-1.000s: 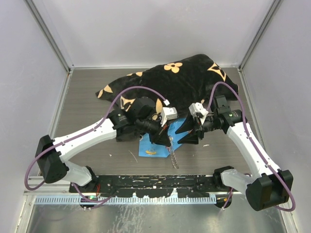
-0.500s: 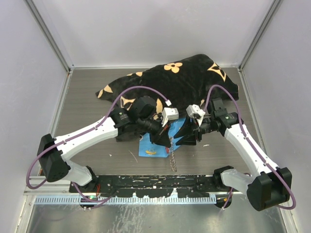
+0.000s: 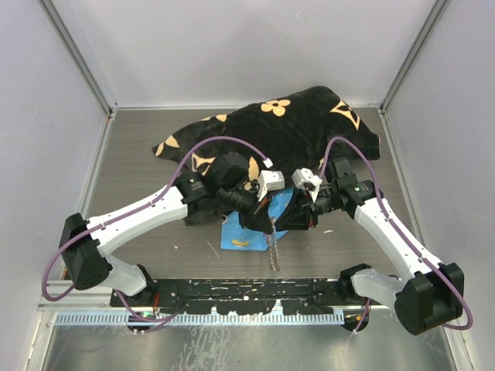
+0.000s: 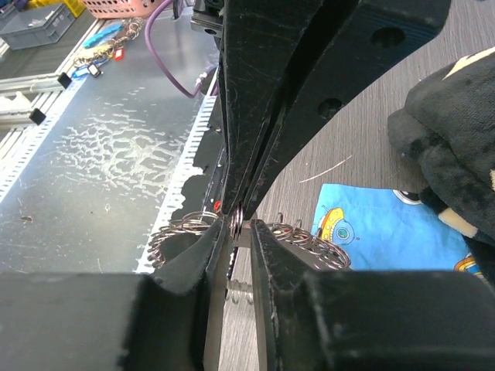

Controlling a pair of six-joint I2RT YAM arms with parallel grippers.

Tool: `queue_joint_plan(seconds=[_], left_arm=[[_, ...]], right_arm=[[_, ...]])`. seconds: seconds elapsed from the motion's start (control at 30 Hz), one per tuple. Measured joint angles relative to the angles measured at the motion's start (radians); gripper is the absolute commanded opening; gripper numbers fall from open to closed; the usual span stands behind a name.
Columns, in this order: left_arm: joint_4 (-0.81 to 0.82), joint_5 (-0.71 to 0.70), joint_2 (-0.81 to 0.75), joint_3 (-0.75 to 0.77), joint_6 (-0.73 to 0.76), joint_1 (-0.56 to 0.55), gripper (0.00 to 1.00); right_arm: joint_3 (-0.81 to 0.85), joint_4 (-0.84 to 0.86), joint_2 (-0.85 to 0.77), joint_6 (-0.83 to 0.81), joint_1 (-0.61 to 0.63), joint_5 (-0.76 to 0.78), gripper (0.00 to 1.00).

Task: Remove the keys from the keyring
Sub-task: Remove the key from the keyring.

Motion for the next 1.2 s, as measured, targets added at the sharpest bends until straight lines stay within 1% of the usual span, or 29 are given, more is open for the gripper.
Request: queue_joint_plan(seconds=[0.3, 0.5, 0.57, 0.63, 0.73, 0.8, 0.87, 0.97, 1.03, 1.1, 1.13, 1.17, 1.2], left_arm=[[0.011, -0.001, 0.000, 0.000, -0.015, 0.005, 0.00], [0.011, 0.001, 0.000, 0.000, -0.021, 0.005, 0.00], [0.011, 0.001, 0.000, 0.000, -0.020, 0.005, 0.00], [0.011, 0.000, 0.000, 0.000, -0.020, 0.005, 0.05], [0.016, 0.000, 0.000, -0.002, -0.024, 0.006, 0.19], [0.048, -0.001, -0.005, -0.018, -0.043, 0.010, 0.29], [0.111, -0.006, -0.026, -0.056, -0.069, 0.019, 0.36], [0.224, -0.023, -0.097, -0.154, -0.115, 0.027, 0.42], [0.300, -0.046, -0.162, -0.232, -0.154, 0.032, 0.43], [0.392, -0.073, -0.238, -0.322, -0.211, 0.036, 0.46], [0.476, -0.107, -0.291, -0.394, -0.259, 0.039, 0.47], [0.486, -0.111, -0.299, -0.405, -0.268, 0.039, 0.48], [0.544, -0.131, -0.321, -0.443, -0.308, 0.039, 0.50]], right_arm=[[-0.019, 0.028, 0.000, 0.024, 0.021, 0.003, 0.20], [-0.022, 0.040, 0.000, 0.035, 0.024, 0.010, 0.03], [-0.022, 0.042, 0.004, 0.041, 0.024, 0.013, 0.01], [-0.022, 0.043, 0.005, 0.046, 0.024, 0.015, 0.01], [-0.022, 0.043, 0.005, 0.051, 0.023, 0.015, 0.01], [-0.023, 0.047, 0.005, 0.062, 0.013, 0.011, 0.01], [-0.025, 0.056, 0.005, 0.074, -0.001, 0.004, 0.01], [-0.027, 0.066, 0.004, 0.087, -0.019, -0.014, 0.01], [-0.028, 0.069, 0.004, 0.092, -0.026, -0.023, 0.01], [-0.028, 0.072, 0.004, 0.095, -0.032, -0.030, 0.01], [-0.029, 0.072, 0.004, 0.096, -0.036, -0.032, 0.01], [-0.029, 0.072, 0.004, 0.097, -0.038, -0.034, 0.01], [-0.030, 0.072, 0.004, 0.098, -0.041, -0.037, 0.01]])
